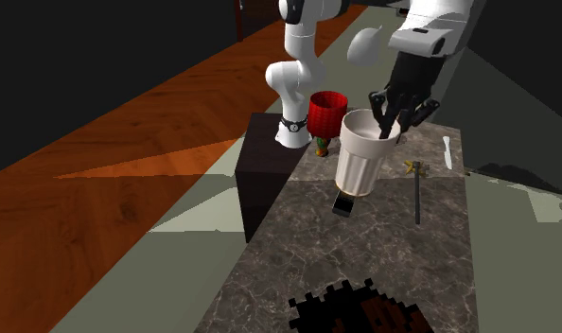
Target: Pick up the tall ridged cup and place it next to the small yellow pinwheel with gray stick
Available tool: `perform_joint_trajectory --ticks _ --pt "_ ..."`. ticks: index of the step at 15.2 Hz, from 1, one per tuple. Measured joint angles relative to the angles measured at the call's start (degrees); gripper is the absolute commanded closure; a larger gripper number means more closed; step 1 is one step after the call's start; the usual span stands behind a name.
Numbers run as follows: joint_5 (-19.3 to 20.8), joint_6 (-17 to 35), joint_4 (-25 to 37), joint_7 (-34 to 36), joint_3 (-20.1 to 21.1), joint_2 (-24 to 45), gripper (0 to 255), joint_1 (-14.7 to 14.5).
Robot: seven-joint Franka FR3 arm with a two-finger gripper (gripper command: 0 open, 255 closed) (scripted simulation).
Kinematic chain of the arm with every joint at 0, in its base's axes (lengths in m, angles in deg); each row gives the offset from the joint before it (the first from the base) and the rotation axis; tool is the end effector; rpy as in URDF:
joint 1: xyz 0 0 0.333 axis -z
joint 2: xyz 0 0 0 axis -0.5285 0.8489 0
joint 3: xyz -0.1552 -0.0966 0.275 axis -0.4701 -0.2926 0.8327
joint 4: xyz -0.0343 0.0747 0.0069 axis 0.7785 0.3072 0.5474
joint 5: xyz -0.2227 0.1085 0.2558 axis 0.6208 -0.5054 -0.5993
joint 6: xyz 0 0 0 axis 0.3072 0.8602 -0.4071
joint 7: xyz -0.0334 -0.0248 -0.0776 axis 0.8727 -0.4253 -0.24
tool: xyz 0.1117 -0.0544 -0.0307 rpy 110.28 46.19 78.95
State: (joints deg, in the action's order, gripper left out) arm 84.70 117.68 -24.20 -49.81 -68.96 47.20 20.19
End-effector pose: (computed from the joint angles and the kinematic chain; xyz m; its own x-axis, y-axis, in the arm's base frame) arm 0.5610 0.2054 0.6132 0.9860 0.1209 0.1149 0.1081 -0.9878 0.1122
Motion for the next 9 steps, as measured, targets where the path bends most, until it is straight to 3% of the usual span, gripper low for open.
perform_joint_trajectory --ticks 5,9 --pt "2.37 -3.92 8.65 6.20 2.07 5.92 255 -5.47" --pt "2.59 -1.92 6.65 7.73 2.36 6.17 255 -6.17"
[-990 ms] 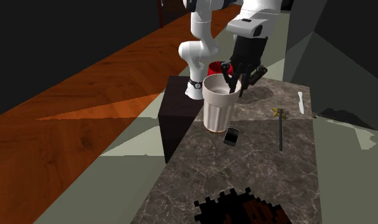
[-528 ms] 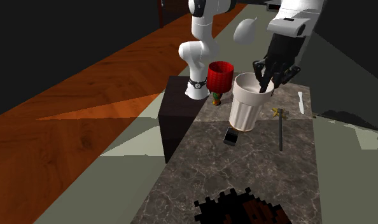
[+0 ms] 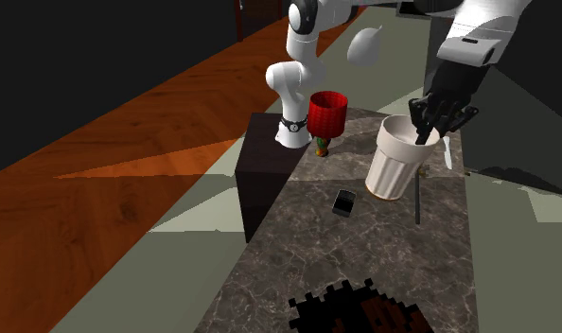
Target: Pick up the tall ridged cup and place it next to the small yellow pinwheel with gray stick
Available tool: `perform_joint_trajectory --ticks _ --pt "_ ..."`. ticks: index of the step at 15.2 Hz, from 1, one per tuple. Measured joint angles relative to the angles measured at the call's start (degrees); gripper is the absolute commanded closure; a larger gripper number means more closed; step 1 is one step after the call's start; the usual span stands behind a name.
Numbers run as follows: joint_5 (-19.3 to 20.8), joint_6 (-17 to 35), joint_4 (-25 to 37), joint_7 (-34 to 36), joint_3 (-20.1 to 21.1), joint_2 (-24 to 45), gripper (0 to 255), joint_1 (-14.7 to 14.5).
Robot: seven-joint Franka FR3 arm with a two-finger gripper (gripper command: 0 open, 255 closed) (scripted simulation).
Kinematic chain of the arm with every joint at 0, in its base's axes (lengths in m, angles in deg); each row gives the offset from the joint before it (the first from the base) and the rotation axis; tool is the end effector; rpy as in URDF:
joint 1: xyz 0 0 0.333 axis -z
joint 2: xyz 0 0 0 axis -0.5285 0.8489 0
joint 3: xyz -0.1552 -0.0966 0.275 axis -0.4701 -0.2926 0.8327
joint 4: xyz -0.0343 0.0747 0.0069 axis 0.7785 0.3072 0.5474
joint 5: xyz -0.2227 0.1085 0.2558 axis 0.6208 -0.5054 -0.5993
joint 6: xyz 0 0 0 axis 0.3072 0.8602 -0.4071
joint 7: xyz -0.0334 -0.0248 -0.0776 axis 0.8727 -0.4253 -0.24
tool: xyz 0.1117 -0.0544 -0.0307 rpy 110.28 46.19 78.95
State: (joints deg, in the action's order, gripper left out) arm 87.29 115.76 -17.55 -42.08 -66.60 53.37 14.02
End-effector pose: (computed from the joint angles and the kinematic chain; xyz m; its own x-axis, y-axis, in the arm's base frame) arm 0.5570 0.2828 0.5976 0.9861 0.1199 0.1148 0.1070 -0.9879 0.1123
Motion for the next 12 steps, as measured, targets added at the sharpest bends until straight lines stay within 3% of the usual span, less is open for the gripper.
perform_joint_trajectory --ticks 12 --pt "-0.41 10.26 -12.62 1.41 -0.10 -2.29 255 1.11"
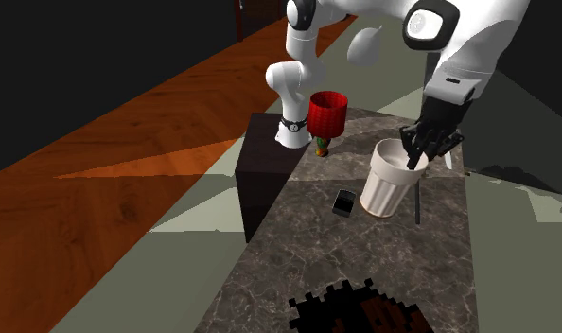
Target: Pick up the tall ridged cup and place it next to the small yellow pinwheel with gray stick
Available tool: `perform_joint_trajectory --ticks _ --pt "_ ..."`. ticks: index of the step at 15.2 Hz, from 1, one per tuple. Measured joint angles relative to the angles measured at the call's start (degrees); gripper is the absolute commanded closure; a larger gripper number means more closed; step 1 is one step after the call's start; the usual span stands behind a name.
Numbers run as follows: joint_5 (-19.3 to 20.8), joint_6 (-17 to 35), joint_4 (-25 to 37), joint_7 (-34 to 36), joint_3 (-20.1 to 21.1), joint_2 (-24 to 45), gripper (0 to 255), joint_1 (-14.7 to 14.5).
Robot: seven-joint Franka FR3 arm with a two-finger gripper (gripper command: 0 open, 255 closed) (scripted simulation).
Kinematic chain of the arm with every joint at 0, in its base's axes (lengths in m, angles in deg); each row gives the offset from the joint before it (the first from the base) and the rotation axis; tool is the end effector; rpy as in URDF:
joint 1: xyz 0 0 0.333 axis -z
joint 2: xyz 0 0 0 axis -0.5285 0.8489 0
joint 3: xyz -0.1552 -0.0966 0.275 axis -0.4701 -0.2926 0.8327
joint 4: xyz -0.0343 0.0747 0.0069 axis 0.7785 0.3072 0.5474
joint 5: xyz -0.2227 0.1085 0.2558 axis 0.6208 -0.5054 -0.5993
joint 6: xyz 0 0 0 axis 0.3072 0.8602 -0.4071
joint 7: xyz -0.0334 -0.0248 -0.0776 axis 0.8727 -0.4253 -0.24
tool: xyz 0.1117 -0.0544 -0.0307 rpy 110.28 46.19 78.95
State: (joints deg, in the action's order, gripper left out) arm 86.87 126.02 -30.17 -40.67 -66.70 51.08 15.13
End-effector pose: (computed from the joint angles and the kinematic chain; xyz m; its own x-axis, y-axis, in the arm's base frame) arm 0.5575 0.2841 0.5416 0.9862 0.1193 0.1147 0.1064 -0.9879 0.1125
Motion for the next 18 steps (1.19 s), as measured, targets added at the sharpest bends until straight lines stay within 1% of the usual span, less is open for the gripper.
perform_joint_trajectory --ticks 11,18 --pt "0.30 8.47 -9.00 1.30 -0.20 -0.45 255 0.54" --pt "0.91 13.34 -12.97 2.14 -0.44 0.54 255 0.71"
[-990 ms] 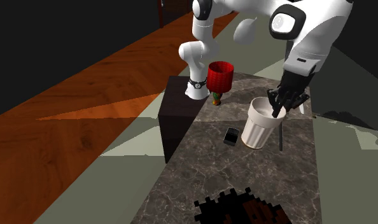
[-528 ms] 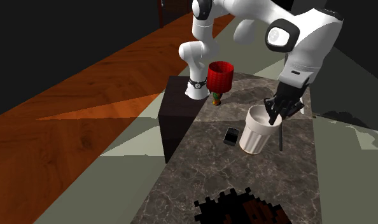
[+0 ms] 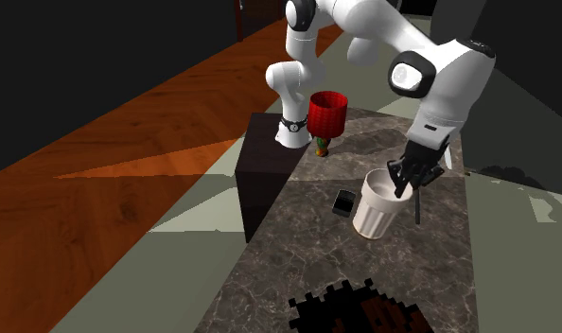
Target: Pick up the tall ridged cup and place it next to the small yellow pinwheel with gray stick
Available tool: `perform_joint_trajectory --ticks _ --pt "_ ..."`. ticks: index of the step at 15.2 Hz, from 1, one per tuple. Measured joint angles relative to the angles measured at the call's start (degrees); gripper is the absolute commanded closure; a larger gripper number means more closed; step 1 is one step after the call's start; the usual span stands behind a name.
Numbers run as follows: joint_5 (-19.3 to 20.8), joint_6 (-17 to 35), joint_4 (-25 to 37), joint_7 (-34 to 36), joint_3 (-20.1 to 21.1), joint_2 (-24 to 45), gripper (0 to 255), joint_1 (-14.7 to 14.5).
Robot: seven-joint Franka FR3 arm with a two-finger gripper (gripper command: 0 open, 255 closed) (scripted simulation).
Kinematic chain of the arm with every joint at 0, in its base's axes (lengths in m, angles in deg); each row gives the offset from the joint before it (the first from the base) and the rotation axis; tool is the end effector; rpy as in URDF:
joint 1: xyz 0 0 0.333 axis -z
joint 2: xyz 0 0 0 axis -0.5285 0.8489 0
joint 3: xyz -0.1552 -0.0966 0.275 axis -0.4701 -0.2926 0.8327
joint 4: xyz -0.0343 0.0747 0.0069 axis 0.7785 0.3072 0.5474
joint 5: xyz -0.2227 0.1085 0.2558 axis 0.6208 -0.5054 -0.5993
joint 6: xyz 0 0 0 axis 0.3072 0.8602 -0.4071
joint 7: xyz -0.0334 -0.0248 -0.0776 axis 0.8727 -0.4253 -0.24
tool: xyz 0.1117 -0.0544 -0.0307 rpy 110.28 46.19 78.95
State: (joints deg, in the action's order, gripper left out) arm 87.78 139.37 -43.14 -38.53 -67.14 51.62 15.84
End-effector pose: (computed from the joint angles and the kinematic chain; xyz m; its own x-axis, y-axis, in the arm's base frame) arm 0.5594 0.2839 0.4557 0.9862 0.1195 0.1150 0.1066 -0.9879 0.1124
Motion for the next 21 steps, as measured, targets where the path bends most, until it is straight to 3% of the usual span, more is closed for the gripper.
perform_joint_trajectory --ticks 10,17,18,21 --pt "1.30 6.92 -4.89 1.66 -0.44 2.22 255 -0.06" --pt "1.46 7.60 -5.30 1.84 -0.50 2.50 255 -0.08" --pt "1.46 7.61 -5.30 1.84 -0.50 2.50 0 -0.08" --pt "1.47 7.62 -5.29 1.84 -0.50 2.48 0 -0.08"
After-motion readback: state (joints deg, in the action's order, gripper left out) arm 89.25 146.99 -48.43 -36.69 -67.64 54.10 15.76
